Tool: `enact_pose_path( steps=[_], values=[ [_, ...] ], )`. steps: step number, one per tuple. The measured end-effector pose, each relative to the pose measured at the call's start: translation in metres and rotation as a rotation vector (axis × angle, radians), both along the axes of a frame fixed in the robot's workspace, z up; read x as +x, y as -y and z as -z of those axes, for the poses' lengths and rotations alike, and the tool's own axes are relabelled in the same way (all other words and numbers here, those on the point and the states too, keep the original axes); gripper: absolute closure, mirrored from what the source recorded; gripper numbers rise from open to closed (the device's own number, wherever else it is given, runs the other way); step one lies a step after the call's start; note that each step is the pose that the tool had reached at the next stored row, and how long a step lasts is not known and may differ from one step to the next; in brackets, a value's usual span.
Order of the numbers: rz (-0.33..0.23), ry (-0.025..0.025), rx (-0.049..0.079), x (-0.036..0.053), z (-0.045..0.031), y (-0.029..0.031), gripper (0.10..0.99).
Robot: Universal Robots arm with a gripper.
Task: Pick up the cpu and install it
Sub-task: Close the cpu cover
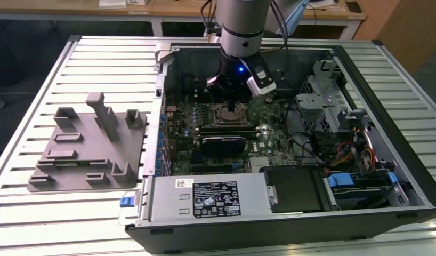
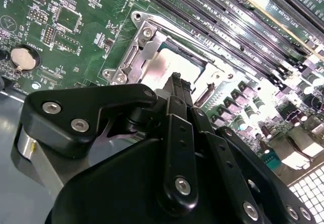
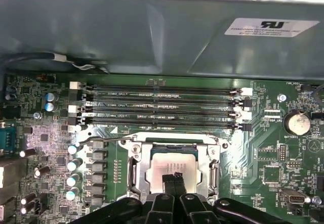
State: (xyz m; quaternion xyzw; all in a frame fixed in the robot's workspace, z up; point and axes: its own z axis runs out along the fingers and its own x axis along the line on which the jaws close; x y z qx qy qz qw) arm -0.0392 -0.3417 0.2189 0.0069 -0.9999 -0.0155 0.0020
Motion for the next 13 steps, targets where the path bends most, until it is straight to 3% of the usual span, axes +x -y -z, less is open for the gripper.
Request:
enact_pose_path(
  steps=[13],
  values=[
    [0.0, -0.0001, 0.0, 0.0, -0.0178, 0.0, 0.98]
  ],
)
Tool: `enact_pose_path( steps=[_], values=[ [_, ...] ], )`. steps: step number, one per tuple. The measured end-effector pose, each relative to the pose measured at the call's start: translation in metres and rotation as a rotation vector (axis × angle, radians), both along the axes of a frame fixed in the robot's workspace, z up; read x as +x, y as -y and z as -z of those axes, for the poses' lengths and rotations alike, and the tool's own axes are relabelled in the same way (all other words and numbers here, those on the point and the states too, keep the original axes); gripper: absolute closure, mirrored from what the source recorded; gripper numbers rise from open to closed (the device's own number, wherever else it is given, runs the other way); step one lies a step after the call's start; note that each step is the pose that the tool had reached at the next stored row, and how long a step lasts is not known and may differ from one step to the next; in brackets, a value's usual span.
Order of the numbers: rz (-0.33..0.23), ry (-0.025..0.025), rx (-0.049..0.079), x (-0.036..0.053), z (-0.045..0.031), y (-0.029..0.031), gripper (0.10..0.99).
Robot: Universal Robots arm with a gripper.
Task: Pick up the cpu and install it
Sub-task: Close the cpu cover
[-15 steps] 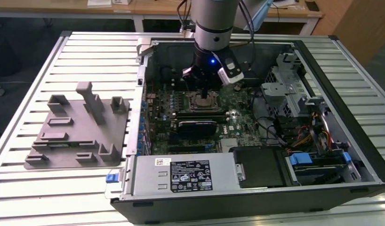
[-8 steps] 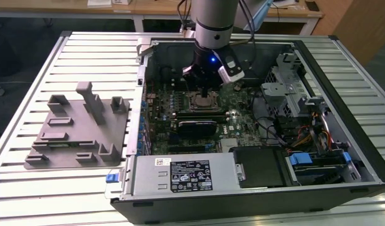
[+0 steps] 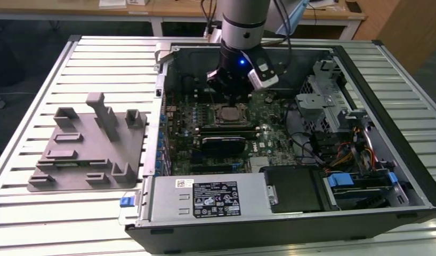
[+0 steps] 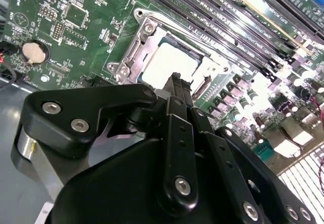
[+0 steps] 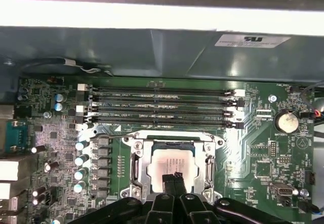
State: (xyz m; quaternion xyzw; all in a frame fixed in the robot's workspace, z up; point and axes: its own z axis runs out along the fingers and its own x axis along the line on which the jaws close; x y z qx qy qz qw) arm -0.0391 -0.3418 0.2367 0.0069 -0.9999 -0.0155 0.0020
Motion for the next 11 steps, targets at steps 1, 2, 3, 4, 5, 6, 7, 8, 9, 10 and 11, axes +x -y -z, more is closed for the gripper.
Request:
enact_pose_path(
  steps=[1, 2, 3, 4, 5, 6, 7, 8, 9, 10, 11],
  values=[
    [0.0, 0.0, 0.0, 0.0, -0.0012, 0.0, 0.98],
    [0.0, 0.0001, 0.0, 0.0, -0.0022, 0.0, 0.98],
    [0.0, 0.0001, 0.0, 0.0, -0.0027, 0.0, 0.98],
    [0.001, 0.0002, 0.0, 0.0, -0.0028, 0.0, 0.98],
    [0.002, 0.0003, 0.0, 0.0, -0.0028, 0.0, 0.98],
    [0.007, 0.0004, 0.0, 0.0, -0.0028, 0.0, 0.98],
    [0.016, 0.0005, 0.0, 0.0, -0.0028, 0.0, 0.98],
    [0.025, 0.0004, 0.0, 0.0, -0.0029, 0.0, 0.98],
    [0.031, 0.0005, 0.0, 0.0, -0.0029, 0.0, 0.98],
    [0.033, 0.0005, 0.0, 0.0, -0.0029, 0.0, 0.98],
    [0.033, 0.0005, 0.0, 0.0, -0.0029, 0.0, 0.98]
  ],
)
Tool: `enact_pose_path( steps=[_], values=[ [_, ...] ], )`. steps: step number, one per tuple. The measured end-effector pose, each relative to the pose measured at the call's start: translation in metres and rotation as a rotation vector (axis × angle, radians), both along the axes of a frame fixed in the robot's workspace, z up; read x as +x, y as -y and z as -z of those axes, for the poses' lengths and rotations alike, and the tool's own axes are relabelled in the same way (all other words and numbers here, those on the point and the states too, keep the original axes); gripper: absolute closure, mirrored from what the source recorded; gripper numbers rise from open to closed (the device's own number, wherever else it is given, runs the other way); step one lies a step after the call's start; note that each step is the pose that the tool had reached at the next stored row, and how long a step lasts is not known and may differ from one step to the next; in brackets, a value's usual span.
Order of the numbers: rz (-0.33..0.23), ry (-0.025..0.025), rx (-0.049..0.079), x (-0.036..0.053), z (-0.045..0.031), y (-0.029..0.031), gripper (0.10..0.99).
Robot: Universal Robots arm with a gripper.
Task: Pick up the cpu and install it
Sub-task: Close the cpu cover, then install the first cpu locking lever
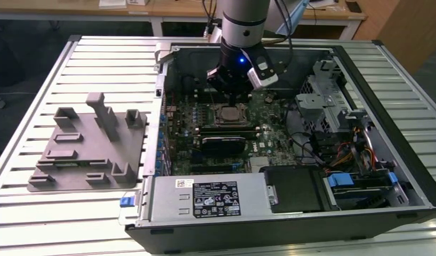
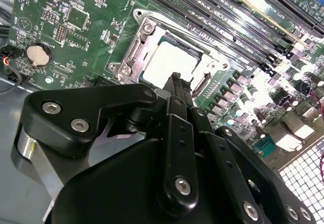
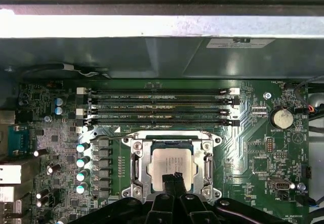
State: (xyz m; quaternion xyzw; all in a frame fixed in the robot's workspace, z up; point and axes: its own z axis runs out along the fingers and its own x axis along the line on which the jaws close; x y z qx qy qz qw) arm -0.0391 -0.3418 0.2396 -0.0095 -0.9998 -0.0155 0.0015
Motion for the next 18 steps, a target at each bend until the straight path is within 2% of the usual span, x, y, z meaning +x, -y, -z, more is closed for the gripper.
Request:
enact_pose_path(
  steps=[11, 18],
  values=[
    [0.001, 0.0, 0.0, -0.0003, 0.0, 0.0, 0.98],
    [0.0, 0.0001, 0.0, -0.0081, 0.0, 0.0, 0.98]
  ],
)
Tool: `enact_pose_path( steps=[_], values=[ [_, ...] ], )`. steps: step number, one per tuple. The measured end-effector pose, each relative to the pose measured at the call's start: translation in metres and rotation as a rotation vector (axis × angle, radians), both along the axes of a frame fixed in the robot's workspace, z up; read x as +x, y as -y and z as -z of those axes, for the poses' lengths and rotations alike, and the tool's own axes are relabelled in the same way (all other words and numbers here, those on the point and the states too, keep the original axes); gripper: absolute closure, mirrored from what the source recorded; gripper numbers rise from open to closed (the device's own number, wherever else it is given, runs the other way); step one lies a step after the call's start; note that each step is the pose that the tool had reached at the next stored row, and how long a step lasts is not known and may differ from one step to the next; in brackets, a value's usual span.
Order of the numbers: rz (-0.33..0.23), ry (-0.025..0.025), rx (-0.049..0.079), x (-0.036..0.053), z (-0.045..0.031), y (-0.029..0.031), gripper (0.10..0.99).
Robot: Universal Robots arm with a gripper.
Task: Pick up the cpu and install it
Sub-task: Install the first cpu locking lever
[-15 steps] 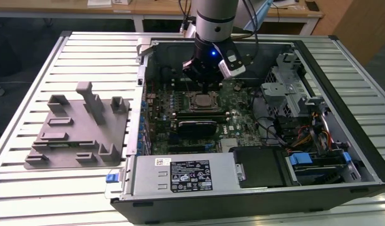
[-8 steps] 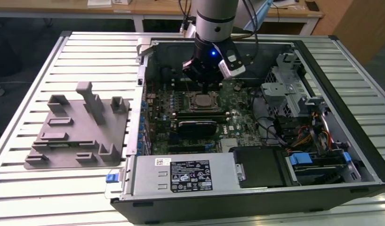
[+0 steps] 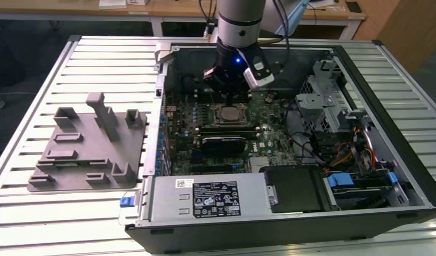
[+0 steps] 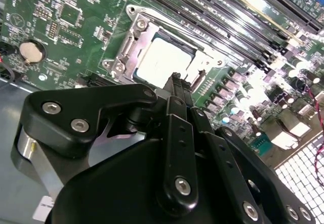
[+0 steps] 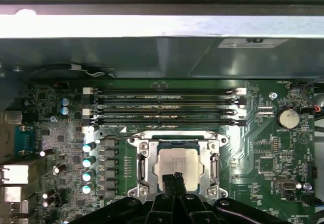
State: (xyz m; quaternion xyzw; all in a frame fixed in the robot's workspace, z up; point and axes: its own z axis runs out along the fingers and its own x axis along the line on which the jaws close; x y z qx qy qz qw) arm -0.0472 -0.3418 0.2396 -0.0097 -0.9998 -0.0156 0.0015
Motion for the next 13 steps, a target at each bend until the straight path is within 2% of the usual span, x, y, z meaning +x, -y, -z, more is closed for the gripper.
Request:
enact_pose_path(
  steps=[13],
  values=[
    [0.0, -0.0001, 0.0, -0.0175, 0.0, 0.0, 0.98]
  ],
)
